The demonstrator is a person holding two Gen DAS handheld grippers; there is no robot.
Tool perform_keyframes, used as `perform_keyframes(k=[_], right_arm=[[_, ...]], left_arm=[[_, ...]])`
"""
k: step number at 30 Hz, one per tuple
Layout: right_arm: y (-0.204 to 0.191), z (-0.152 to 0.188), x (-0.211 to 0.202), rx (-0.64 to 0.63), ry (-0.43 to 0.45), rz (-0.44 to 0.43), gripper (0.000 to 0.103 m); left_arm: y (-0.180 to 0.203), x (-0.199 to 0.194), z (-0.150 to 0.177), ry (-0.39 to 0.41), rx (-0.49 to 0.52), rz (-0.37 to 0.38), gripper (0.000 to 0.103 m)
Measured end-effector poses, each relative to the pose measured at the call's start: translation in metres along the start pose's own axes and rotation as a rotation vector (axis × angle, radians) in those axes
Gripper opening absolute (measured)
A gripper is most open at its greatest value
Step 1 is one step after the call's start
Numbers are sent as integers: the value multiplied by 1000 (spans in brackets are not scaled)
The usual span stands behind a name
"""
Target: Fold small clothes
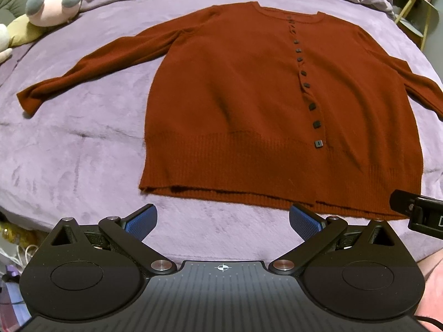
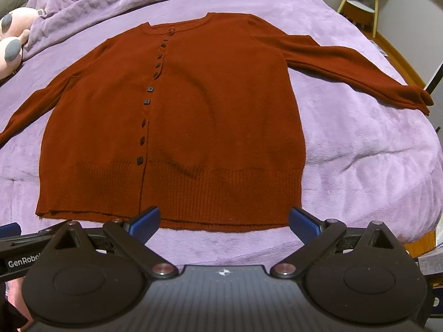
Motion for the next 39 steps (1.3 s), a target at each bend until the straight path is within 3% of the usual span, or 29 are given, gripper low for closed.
perform_keyframes(k=[39], right_arm=[[-1, 5, 3, 3, -6, -18, 99]], left_arm=[[0, 2, 1, -9, -2, 0, 103]])
Point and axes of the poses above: each gripper's, at about its wrist camera, not at the fingertips, and x roughly the way its jaws point, y to its right, z to its underside, the point moved 10 cm from there along x, roughly the way its jaws point, and after that the axes turned 5 degrees about -y, right-handed, at the moved point
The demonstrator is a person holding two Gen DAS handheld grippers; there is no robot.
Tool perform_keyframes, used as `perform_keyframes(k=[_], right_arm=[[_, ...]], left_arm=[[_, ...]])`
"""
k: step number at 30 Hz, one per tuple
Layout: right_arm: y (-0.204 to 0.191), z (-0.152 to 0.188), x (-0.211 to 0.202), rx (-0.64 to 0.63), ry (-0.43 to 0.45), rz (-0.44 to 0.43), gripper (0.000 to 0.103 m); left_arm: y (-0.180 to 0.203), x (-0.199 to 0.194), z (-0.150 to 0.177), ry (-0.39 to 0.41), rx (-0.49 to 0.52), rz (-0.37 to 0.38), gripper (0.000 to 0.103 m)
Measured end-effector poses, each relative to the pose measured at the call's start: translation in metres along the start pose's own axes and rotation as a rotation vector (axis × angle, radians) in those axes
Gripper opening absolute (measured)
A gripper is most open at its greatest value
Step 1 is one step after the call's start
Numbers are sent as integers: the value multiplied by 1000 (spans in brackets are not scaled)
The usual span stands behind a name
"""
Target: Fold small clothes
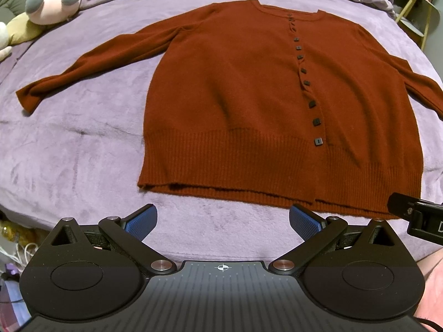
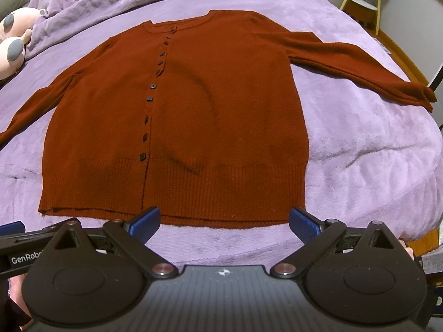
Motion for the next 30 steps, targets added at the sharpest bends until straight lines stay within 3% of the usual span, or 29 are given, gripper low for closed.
perform_keyframes(k=[30], right_arm=[[-2, 1, 3, 18, -11, -36, 99]], left_arm=[[3, 4, 1, -18, -5, 4, 103]])
Point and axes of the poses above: each gripper's, at about its wrist camera, not at the fingertips, and x roughly the way its jaws point, y to its right, z to its underside, the point moved 10 cm from there along x, roughly the way its jaws point, and after that the axes turned 5 degrees about -y, right-handed, at the moved point
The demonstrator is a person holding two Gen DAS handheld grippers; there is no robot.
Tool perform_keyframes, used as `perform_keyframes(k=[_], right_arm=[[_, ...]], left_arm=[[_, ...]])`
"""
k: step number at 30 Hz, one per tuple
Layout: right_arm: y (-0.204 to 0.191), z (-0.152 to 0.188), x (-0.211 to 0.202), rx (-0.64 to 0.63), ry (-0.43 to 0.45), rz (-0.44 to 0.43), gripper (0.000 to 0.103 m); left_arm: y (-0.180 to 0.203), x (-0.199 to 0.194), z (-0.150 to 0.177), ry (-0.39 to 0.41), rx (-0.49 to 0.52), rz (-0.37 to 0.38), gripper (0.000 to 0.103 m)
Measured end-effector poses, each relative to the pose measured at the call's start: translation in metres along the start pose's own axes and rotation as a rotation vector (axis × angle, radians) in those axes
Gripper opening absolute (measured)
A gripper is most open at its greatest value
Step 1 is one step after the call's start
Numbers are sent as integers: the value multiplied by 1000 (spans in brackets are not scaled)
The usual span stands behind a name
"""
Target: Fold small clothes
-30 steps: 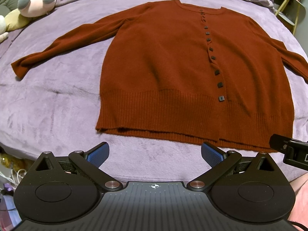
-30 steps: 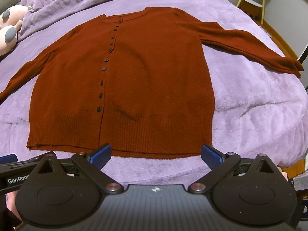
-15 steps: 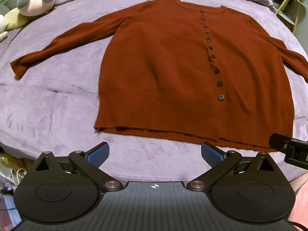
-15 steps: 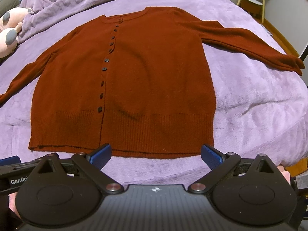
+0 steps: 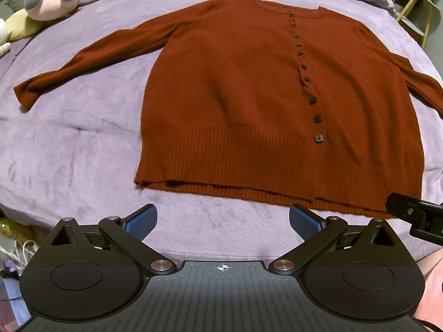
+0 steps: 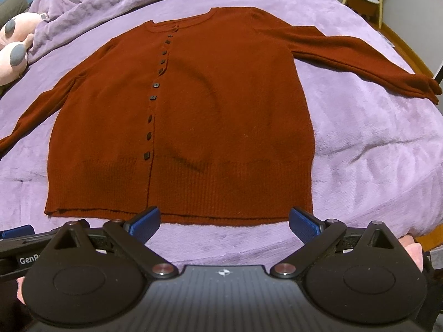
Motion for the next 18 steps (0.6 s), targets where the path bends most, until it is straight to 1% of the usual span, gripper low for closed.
perform_keyframes(k=[18], right_arm=[[0, 1, 3, 13, -9, -21, 99]], left_arm=[[0, 5, 2, -14, -5, 3, 103]])
Point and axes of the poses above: each gripper's, at about its wrist camera, not at the fingertips, and x roughly the way its jaws point, y to its right, z to its underside, the point moved 10 cm from there along x, roughly the way its jaws point, and after that the axes turned 5 degrees about -y, right-handed, at the moved point
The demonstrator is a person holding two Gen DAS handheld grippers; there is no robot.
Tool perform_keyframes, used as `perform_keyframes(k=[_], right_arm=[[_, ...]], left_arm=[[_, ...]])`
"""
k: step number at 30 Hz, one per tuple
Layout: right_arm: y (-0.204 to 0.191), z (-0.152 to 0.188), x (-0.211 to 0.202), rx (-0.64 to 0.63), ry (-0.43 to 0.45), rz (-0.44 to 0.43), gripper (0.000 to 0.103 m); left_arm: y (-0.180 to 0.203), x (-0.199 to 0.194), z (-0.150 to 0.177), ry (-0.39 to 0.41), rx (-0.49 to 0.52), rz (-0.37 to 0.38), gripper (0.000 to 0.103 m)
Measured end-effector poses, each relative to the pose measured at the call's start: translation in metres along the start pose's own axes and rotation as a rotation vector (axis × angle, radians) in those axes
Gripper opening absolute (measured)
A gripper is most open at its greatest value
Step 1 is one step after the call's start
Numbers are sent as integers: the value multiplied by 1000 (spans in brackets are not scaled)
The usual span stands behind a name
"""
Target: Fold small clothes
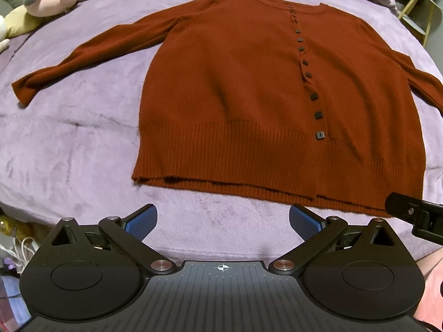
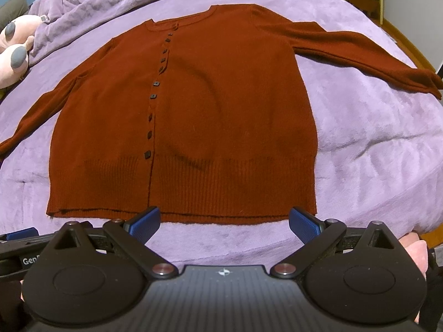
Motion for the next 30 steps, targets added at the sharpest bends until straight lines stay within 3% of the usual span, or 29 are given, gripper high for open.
perform_keyframes(k=[5, 10, 12, 19, 23, 28, 30], right_arm=[[-1, 0, 1, 25, 8, -70, 99], [1, 1, 5, 156, 16, -312, 99], [4, 3, 8, 181, 16, -368, 99], [25, -12, 11, 223, 74, -432, 99], [77, -47, 13, 340, 186, -405, 99], [189, -96, 7, 575, 410, -374, 99], [234, -110, 11, 658, 488, -326, 88]], left_arm=[[0, 1, -1, -3, -3, 2, 103], [2, 1, -2, -3, -2, 5, 103], [4, 3, -2, -9, -1, 6, 103], [8, 11, -15, -7, -7, 18, 103], [4, 16, -39, 43, -46, 17, 103], [-1, 32, -79, 95, -110, -6, 103], [0, 41, -93, 105, -150, 1, 103]])
Point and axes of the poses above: each gripper's, at about its wrist camera, not at the fingertips, and x roughly the way its jaws point, y to its right, z to its underside, the point moved 10 cm from there along x, roughly the way its jaws point, and after that the axes turned 5 degrees about -y, right-handed, at the moved point
